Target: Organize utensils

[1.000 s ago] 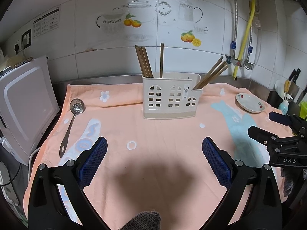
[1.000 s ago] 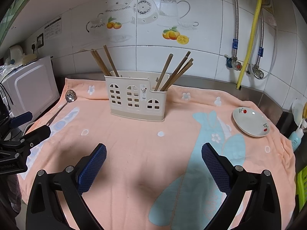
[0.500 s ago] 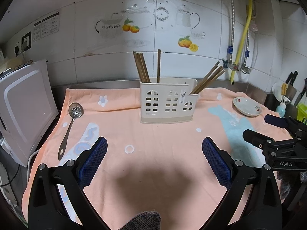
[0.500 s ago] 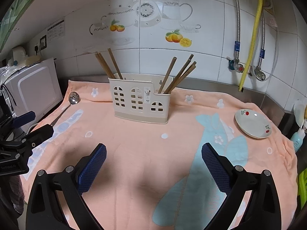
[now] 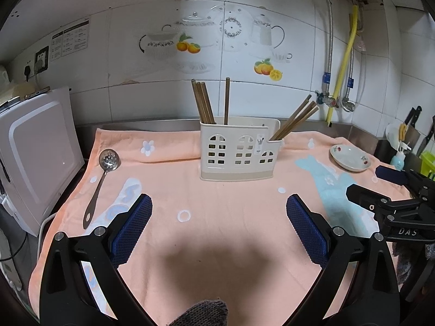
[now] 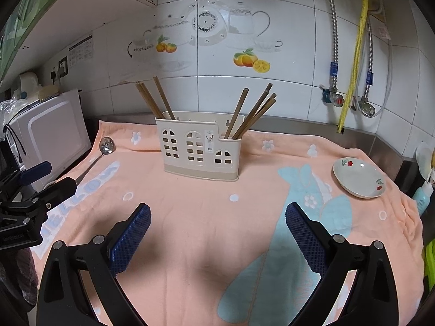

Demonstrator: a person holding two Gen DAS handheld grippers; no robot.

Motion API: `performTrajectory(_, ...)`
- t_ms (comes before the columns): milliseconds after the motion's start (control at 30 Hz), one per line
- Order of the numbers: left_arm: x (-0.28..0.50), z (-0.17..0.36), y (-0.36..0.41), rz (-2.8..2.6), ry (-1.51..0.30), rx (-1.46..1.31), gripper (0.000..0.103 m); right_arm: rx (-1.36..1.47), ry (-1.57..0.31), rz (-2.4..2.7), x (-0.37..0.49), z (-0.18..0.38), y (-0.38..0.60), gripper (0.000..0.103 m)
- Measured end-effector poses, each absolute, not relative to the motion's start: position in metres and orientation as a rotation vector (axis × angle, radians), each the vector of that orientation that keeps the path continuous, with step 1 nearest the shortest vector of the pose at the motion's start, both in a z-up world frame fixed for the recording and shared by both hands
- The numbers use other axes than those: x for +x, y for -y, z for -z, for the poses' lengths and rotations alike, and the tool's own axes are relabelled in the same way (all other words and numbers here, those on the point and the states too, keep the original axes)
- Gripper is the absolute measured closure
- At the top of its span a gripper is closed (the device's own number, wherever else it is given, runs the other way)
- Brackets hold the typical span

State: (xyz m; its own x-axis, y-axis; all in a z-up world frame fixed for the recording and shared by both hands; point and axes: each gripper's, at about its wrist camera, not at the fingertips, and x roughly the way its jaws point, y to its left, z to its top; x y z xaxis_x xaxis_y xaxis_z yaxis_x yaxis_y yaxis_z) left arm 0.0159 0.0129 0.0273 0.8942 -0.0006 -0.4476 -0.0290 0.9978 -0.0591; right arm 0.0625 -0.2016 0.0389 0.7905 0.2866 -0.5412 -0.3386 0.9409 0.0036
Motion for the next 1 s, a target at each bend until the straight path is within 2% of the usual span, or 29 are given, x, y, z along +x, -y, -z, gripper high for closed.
performTrajectory(1000,0.0162,-0.0230,-0.0078,-0.010,-0.474,-0.055,0.005,-0.091,-0.572,-0.338,0.0634,-0.0367,0.2016,0.007)
